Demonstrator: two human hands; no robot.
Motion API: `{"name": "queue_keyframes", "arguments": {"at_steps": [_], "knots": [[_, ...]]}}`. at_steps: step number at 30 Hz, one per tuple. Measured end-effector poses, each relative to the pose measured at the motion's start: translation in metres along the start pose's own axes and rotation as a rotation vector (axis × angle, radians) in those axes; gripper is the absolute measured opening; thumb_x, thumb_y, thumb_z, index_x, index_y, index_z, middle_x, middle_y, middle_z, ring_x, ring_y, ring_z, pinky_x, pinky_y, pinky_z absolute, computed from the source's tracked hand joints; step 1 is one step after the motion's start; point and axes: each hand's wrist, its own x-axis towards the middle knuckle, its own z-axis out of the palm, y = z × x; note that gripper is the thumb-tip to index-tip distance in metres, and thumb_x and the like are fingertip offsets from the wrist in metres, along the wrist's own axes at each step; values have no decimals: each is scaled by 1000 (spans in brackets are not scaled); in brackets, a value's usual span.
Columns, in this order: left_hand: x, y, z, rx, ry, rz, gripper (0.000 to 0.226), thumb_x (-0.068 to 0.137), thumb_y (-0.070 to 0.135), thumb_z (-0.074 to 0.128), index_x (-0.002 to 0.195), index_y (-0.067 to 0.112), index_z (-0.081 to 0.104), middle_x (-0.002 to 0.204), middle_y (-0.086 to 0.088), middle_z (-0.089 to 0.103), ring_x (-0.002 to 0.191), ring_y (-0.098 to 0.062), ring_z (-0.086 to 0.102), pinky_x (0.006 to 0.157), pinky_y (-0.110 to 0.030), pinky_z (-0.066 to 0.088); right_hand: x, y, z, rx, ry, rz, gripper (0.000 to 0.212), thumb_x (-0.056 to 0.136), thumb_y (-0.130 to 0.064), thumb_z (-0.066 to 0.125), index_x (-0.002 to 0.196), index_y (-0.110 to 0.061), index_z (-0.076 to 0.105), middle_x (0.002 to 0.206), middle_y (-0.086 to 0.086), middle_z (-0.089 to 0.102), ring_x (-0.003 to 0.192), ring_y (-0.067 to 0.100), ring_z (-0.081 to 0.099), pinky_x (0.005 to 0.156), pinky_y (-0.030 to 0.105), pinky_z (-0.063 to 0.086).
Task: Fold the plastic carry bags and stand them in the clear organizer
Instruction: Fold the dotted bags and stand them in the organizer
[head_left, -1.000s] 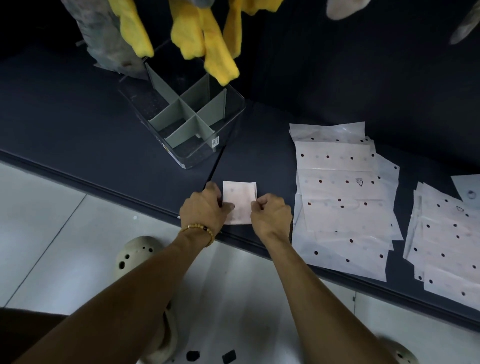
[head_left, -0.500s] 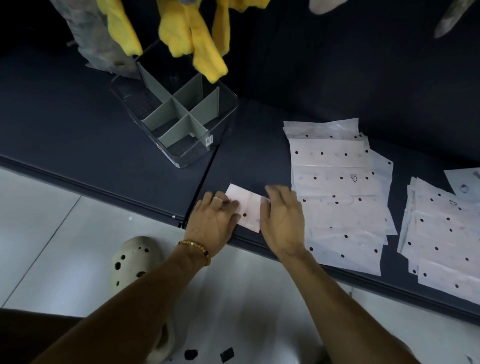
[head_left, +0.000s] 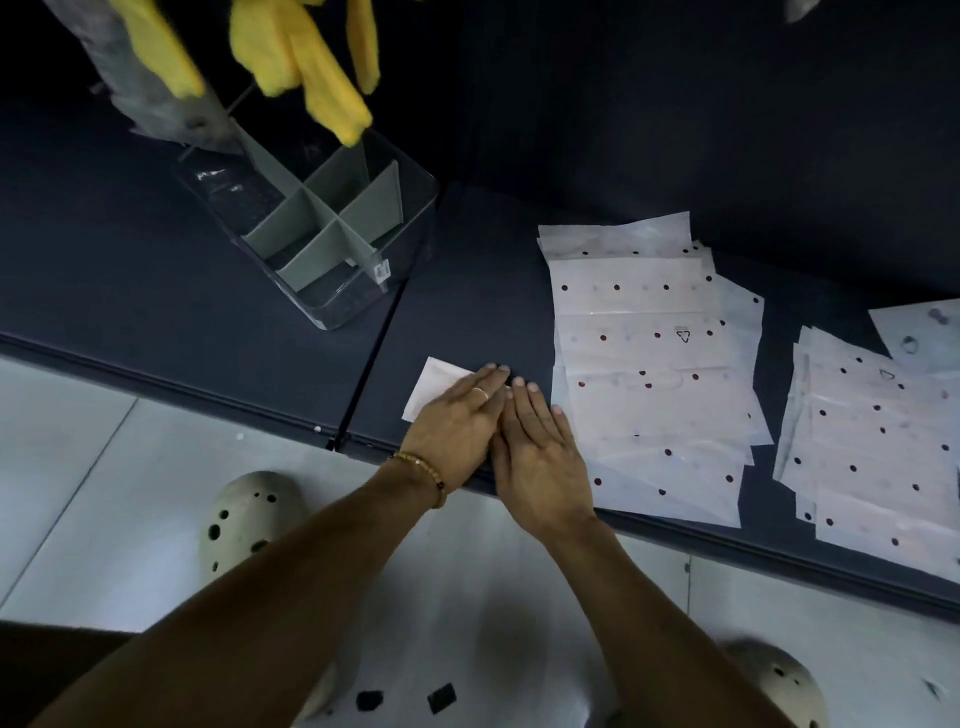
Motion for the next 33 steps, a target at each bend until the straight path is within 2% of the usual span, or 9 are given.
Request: {"name": "queue_keyframes", "arguments": {"at_steps": [4, 8, 16, 19, 21, 23, 26, 29, 33], "knots": [[-5, -17, -3, -68, 40, 43, 54, 97, 10, 45, 148, 10, 27, 155, -2, 26, 144, -16, 21, 114, -21, 10, 0, 0, -1, -5, 8, 7, 52, 101, -31, 37, 148, -8, 31, 156, 7, 25, 146, 21, 17, 119, 36, 10], [-14, -43, -12, -31, 108, 79, 46, 91, 10, 58, 136, 2, 49, 143, -9, 47, 133, -26, 44, 111, -39, 29, 0, 1, -1, -27, 7, 8, 52, 101, -31, 39, 146, -6, 35, 155, 8, 28, 145, 22, 21, 119, 39, 17], [-30, -86, -18, 49, 4, -27, 54, 100, 31, 37, 149, 14, 23, 157, 2, 21, 145, -15, 16, 118, -28, 4, 0, 2, 0, -41, -35, 1, 55, 102, -35, 31, 150, -10, 23, 159, 3, 16, 148, 17, 8, 118, 32, 2], [-24, -78, -22, -34, 52, -120, 60, 94, 27, 46, 149, 16, 25, 156, 0, 24, 144, -16, 19, 117, -28, 5, 1, 3, 0, -45, -53, -1, 56, 102, -38, 27, 151, -12, 18, 160, 2, 11, 148, 16, 3, 117, 30, -3], [-13, -64, -23, -89, 99, -144, 64, 90, 22, 49, 149, 18, 23, 152, -2, 32, 140, -20, 27, 115, -32, 15, 1, 2, -3, -32, -51, 1, 55, 102, -37, 29, 151, -11, 21, 160, 3, 13, 148, 17, 6, 117, 30, -2], [0, -53, -24, -24, 96, -110, 56, 91, 24, 49, 145, 20, 34, 138, -4, 48, 125, -23, 41, 104, -36, 30, 2, 1, -6, -17, -67, 0, 55, 103, -36, 30, 151, -11, 21, 160, 3, 13, 148, 17, 6, 117, 29, -1], [15, -51, -29, 80, 50, -121, 31, 92, 31, 51, 121, 23, 55, 122, -2, 55, 113, -22, 45, 93, -36, 32, 7, 2, -13, 35, -127, 8, 57, 102, -36, 32, 152, -12, 18, 161, 1, 11, 148, 16, 6, 116, 27, 4], [15, -56, -36, -54, -96, -180, 18, 92, 30, 55, 106, 20, 58, 113, -3, 56, 114, -23, 48, 95, -36, 34, 16, -5, -25, 171, -126, 133, 60, 99, -33, 44, 151, -14, 21, 158, 2, 22, 146, 18, 20, 115, 28, 19], [-3, -67, -59, -694, -105, -292, 5, 92, 19, 58, 89, 19, 55, 89, 2, 58, 86, -13, 58, 72, -21, 44, 37, -25, -42, 629, -4, 395, 52, 89, -34, 65, 135, -16, 50, 126, -4, 61, 112, 10, 59, 94, 23, 48]]}}
